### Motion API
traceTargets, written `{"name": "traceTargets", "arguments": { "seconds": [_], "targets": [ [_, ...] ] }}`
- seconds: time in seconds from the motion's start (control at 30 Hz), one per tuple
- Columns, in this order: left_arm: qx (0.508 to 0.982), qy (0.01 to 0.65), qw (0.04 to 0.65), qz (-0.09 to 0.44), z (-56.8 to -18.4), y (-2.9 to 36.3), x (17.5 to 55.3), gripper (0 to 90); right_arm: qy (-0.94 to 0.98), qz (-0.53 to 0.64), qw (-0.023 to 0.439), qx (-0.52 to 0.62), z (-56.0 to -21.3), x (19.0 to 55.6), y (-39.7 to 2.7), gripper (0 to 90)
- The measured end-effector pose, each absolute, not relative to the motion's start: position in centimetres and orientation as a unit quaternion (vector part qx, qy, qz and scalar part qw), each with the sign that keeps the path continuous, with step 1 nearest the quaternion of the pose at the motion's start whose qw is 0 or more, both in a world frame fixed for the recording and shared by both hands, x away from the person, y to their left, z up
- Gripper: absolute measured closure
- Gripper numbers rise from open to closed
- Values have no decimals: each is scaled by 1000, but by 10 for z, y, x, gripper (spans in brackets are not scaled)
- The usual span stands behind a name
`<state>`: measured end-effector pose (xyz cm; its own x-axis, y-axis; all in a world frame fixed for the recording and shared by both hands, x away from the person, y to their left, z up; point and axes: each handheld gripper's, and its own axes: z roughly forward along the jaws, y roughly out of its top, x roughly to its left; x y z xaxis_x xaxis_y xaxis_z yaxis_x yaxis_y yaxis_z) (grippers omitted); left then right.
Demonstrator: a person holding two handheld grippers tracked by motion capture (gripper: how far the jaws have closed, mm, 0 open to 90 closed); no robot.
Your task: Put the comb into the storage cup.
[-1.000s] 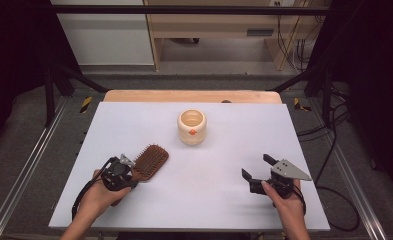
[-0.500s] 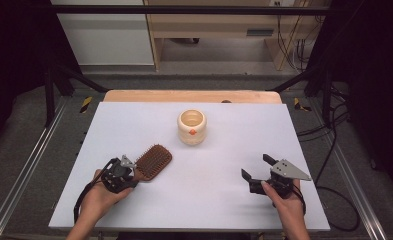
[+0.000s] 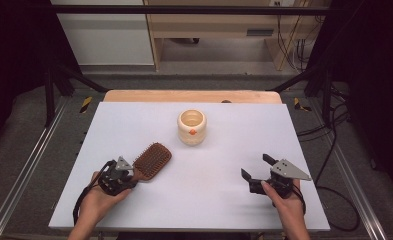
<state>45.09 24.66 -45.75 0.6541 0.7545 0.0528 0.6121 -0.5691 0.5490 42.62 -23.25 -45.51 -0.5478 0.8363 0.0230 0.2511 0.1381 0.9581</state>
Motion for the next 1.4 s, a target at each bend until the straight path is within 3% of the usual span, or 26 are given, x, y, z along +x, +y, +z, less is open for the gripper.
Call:
{"name": "traceTargets", "arguments": {
  "seconds": [0.33, 0.67, 1.4],
  "targets": [
    [860, 389, 286, 163, -454, 251, 449, 725, 701, 531, 276, 388, -455, 426, -232, 65],
    [825, 390, 368, 180, -447, 253, 446, 725, 697, 540, 271, 387, -453, 425, -229, 63],
    [777, 360, 456, 244, -433, 240, 435, 725, 687, 574, 217, 389, -443, 426, -185, 47]
  ]
}}
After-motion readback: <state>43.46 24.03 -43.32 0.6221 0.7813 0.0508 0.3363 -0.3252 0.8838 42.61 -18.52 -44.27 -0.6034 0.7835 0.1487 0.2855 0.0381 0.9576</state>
